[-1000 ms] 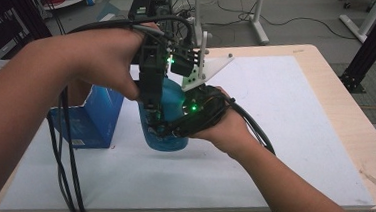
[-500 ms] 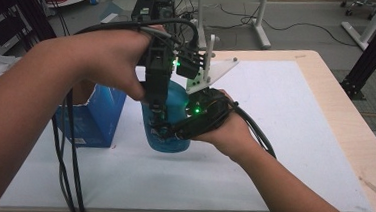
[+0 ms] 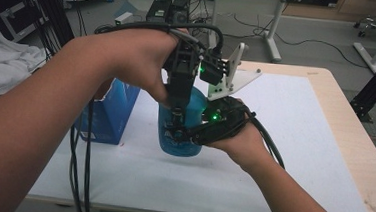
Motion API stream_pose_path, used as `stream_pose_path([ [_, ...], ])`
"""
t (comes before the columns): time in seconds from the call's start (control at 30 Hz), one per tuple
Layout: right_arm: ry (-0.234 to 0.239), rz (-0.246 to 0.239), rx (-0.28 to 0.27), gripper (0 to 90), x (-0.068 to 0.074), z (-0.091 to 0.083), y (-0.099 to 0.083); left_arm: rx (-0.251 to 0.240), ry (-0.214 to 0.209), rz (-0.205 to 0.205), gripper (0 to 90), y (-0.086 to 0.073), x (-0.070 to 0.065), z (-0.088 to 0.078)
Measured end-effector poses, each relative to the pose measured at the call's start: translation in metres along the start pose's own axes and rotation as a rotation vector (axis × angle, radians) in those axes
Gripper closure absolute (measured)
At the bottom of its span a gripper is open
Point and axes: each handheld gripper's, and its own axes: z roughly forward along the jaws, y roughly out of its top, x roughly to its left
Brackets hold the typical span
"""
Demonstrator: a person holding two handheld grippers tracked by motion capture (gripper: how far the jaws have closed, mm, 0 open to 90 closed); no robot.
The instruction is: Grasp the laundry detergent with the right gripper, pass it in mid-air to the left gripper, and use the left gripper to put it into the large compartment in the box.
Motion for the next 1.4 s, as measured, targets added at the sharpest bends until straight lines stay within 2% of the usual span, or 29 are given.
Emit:
stream_pose_path([
  [0.23,0.006,0.000,-0.004,45.6,0.001,-0.004,0.002,-0.014,-0.006,0.000,40.2,0.001,-0.001,-0.004],
  [0.4,0.000,-0.013,-0.032,43.2,0.003,-0.011,0.002,-0.038,-0.006,-0.010,40.2,0.001,-0.001,-0.011],
  [0.53,-0.026,-0.030,-0.040,32.0,0.005,-0.013,0.005,-0.046,-0.005,-0.018,40.2,0.001,0.000,-0.017],
  [0.6,-0.040,-0.029,-0.030,30.5,0.007,-0.014,0.005,-0.043,-0.005,-0.023,40.2,0.002,-0.001,-0.019],
  [0.73,-0.031,-0.023,-0.055,24.5,0.009,-0.022,0.007,-0.025,-0.006,-0.016,40.2,0.002,-0.001,-0.019],
  [0.83,-0.028,-0.021,-0.052,22.7,0.009,-0.027,0.007,-0.018,-0.013,-0.031,40.1,-0.001,-0.001,-0.019],
  [0.9,-0.027,-0.024,-0.033,21.9,0.012,-0.033,0.007,-0.012,-0.015,-0.040,40.1,-0.004,-0.001,-0.020],
  [0.97,-0.027,-0.030,-0.023,17.3,0.013,-0.038,0.008,-0.004,-0.017,-0.053,40.1,-0.007,0.000,-0.021],
  [1.0,-0.042,-0.030,-0.014,13.6,0.014,-0.041,0.008,-0.001,-0.016,-0.060,40.1,-0.009,0.001,-0.022],
  [1.27,-0.071,-0.042,0.040,12.5,0.013,-0.066,0.014,0.015,-0.020,-0.130,40.0,-0.028,0.006,-0.034],
  [1.37,-0.097,-0.044,0.087,3.5,0.011,-0.071,0.018,0.012,-0.027,-0.171,40.0,-0.037,0.009,-0.041],
  [1.4,-0.106,-0.042,0.104,3.3,0.010,-0.072,0.019,0.007,-0.028,-0.182,40.0,-0.040,0.010,-0.043],
])
